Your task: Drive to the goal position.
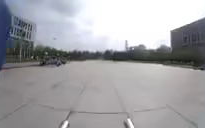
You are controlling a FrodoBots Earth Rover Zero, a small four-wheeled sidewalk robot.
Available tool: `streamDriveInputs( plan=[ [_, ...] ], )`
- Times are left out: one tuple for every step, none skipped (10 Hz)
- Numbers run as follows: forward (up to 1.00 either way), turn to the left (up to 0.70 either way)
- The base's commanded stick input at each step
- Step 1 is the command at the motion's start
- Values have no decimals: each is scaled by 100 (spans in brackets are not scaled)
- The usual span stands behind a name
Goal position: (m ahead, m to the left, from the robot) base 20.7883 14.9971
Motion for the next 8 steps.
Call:
streamDriveInputs(
  plan=[
    [100,-8],
    [100,0],
    [100,0],
    [100,0],
    [100,0],
    [100,0],
    [100,0],
    [100,-14]
  ],
)
